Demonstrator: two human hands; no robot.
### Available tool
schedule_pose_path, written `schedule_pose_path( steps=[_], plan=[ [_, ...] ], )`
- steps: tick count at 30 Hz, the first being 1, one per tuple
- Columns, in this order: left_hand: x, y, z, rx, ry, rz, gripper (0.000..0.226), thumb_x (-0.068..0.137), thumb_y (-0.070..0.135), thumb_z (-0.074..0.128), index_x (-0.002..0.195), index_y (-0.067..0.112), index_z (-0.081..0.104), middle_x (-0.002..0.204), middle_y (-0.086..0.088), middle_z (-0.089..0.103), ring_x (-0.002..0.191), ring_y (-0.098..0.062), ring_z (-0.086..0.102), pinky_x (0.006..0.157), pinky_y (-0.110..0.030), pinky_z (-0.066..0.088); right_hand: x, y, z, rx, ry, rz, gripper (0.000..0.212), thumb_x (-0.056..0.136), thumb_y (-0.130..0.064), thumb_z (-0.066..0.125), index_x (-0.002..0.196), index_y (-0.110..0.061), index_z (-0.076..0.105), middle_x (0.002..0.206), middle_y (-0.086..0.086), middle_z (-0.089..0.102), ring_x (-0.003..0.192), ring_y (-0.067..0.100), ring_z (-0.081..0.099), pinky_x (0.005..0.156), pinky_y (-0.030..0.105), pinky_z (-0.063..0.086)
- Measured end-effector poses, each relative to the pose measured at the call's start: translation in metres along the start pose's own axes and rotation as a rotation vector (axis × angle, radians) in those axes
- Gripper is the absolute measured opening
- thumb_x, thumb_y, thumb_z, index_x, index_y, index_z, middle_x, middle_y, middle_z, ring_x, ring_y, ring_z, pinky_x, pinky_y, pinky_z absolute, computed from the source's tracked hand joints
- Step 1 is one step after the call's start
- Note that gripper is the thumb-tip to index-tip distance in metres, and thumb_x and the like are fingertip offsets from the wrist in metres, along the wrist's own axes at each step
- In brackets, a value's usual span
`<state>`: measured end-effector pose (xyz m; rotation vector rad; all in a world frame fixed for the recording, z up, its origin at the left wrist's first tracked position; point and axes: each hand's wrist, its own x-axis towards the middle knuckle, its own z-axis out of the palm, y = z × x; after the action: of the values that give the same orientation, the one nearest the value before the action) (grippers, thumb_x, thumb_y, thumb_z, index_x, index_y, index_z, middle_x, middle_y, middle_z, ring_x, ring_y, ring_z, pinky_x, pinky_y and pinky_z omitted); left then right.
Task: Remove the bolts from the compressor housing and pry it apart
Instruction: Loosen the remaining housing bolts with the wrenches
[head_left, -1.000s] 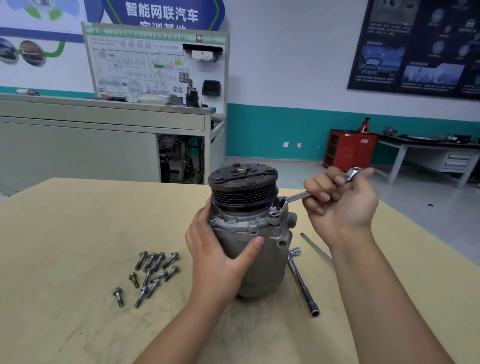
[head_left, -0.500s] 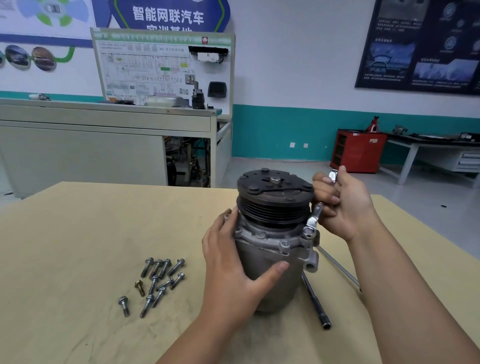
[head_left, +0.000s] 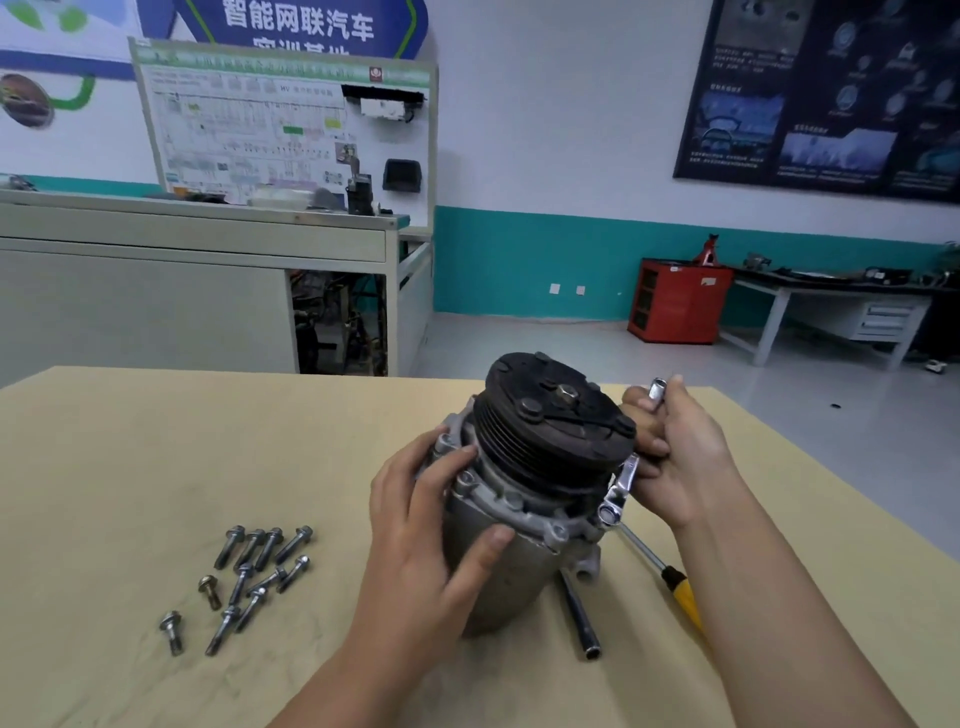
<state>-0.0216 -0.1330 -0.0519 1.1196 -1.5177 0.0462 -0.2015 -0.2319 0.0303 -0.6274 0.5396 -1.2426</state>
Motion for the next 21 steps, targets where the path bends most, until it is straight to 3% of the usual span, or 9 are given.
schedule_pose_path(
  steps=[4, 8, 13, 17, 21],
  plan=[
    [-0.004, 0.011, 0.009, 0.081, 0.048, 0.019, 0.084, 0.064, 0.081, 0.054, 0.131, 0.034, 0.034, 0.147, 0.013, 0.023, 0.139, -0.011, 0.018, 0.113, -0.031, 0.022, -0.004, 0.002, 0.001, 0.004, 0.033, -0.017, 0.057, 0.098, -0.055, 0.022, 0.059, -0.017, 0.034, 0.038, -0.008, 0.019, 0.026, 0.004, 0.018, 0.024, 0.014, 0.01],
    [-0.004, 0.015, 0.02, 0.186, 0.124, 0.09, 0.087, 0.064, 0.065, 0.064, 0.133, 0.02, 0.034, 0.147, -0.001, 0.027, 0.137, -0.029, 0.024, 0.113, -0.039, 0.02, -0.007, 0.005, 0.004, 0.035, 0.065, -0.054, 0.058, 0.099, -0.054, 0.022, 0.057, -0.016, 0.035, 0.038, -0.008, 0.019, 0.026, 0.004, 0.018, 0.025, 0.013, 0.011],
    [-0.003, 0.001, 0.014, 0.225, 0.046, 0.111, 0.085, 0.077, 0.073, 0.049, 0.139, 0.018, 0.029, 0.152, -0.003, 0.023, 0.141, -0.028, 0.018, 0.114, -0.043, 0.017, -0.016, 0.014, 0.005, 0.071, 0.052, -0.088, 0.056, 0.099, -0.054, 0.021, 0.059, -0.016, 0.034, 0.039, -0.008, 0.02, 0.027, 0.005, 0.018, 0.027, 0.016, 0.009],
    [-0.002, -0.011, 0.002, 0.286, -0.024, 0.125, 0.088, 0.085, 0.075, 0.034, 0.147, 0.013, 0.02, 0.156, -0.004, 0.016, 0.145, -0.025, 0.013, 0.118, -0.035, 0.009, -0.03, 0.026, 0.011, 0.093, 0.062, -0.16, 0.056, 0.099, -0.053, 0.02, 0.059, -0.017, 0.035, 0.041, -0.007, 0.02, 0.028, 0.005, 0.019, 0.031, 0.018, 0.007],
    [0.0, -0.019, -0.007, 0.282, -0.038, 0.157, 0.084, 0.09, 0.07, 0.03, 0.149, 0.011, 0.016, 0.156, -0.005, 0.015, 0.144, -0.023, 0.015, 0.118, -0.035, 0.012, -0.047, 0.039, 0.018, 0.073, 0.094, -0.245, 0.054, 0.1, -0.052, 0.017, 0.061, -0.018, 0.034, 0.042, -0.008, 0.022, 0.031, 0.007, 0.023, 0.031, 0.015, 0.013]
  ],
)
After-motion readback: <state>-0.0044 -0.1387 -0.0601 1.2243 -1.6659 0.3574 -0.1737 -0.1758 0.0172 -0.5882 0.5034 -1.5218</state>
